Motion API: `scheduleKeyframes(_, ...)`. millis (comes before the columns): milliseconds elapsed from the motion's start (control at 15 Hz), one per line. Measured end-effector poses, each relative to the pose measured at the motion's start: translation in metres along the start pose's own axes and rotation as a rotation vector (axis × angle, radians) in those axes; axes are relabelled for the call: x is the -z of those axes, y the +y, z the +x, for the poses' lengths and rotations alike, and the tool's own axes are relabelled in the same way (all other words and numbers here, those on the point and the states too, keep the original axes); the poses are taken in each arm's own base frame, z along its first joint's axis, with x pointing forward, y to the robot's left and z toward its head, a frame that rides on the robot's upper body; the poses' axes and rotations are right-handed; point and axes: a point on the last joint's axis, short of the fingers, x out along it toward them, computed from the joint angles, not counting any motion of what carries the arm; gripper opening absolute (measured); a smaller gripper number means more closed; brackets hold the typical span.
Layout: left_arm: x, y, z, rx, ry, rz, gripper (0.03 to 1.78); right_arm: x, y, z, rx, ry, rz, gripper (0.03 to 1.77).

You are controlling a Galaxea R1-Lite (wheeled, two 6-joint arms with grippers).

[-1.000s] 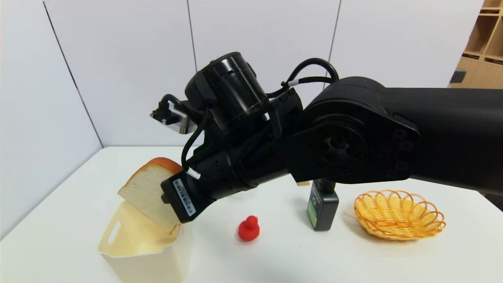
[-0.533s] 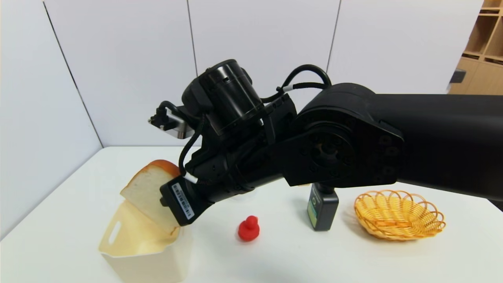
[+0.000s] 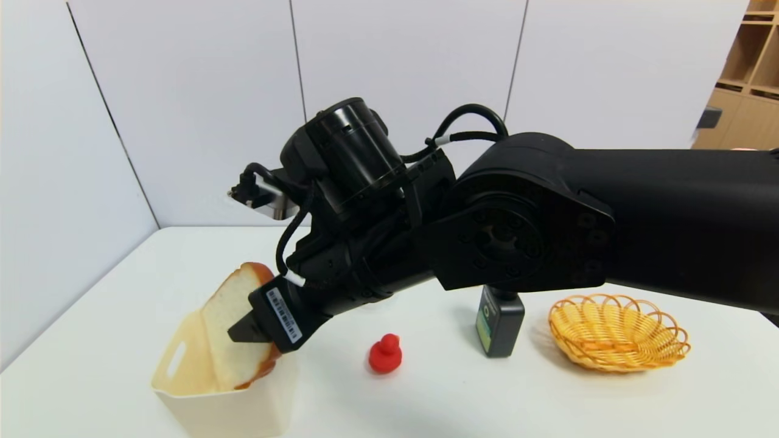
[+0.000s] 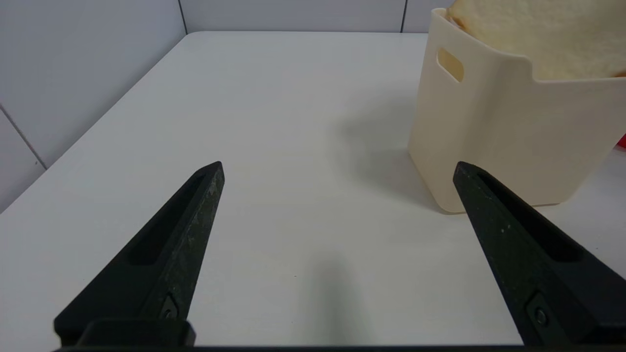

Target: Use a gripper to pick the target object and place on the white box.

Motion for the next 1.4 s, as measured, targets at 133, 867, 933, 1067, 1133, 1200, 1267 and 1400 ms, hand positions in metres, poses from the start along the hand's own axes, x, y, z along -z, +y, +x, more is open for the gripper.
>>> scheduleKeyframes(133, 0.000, 0.000, 0.000, 0.000, 0.000, 0.000, 1.69, 0.000, 0.001, 0.000, -0.001, 0.000, -0.006, 1.38)
scheduleKeyframes(867, 0.000, 0.000, 0.000, 0.000, 0.000, 0.000, 1.69, -0.011, 0.000, -0.028, 0.049, -0.065, -0.109, 1.63)
scheduleKeyframes(933, 0.000, 0.000, 0.000, 0.000, 0.000, 0.000, 1.69, -0.013, -0.003, -0.034, 0.093, -0.080, -0.103, 1.64)
scheduleKeyframes(1067, 0.000, 0.000, 0.000, 0.000, 0.000, 0.000, 1.69, -0.018, -0.010, -0.049, 0.211, -0.114, -0.089, 1.65)
scheduleKeyframes(1133, 0.000, 0.000, 0.000, 0.000, 0.000, 0.000, 1.69, -0.020, -0.013, -0.056, 0.264, -0.129, -0.082, 1.66)
scheduleKeyframes(1200, 0.000, 0.000, 0.000, 0.000, 0.000, 0.000, 1.69, -0.023, -0.018, -0.066, 0.323, -0.151, -0.073, 1.67)
scheduleKeyframes(1267, 0.000, 0.000, 0.000, 0.000, 0.000, 0.000, 1.69, -0.026, -0.023, -0.075, 0.375, -0.176, -0.063, 1.67)
scheduleKeyframes(1400, 0.000, 0.000, 0.000, 0.000, 0.000, 0.000, 1.69, -0.030, -0.036, -0.094, 0.486, -0.221, -0.035, 1.68)
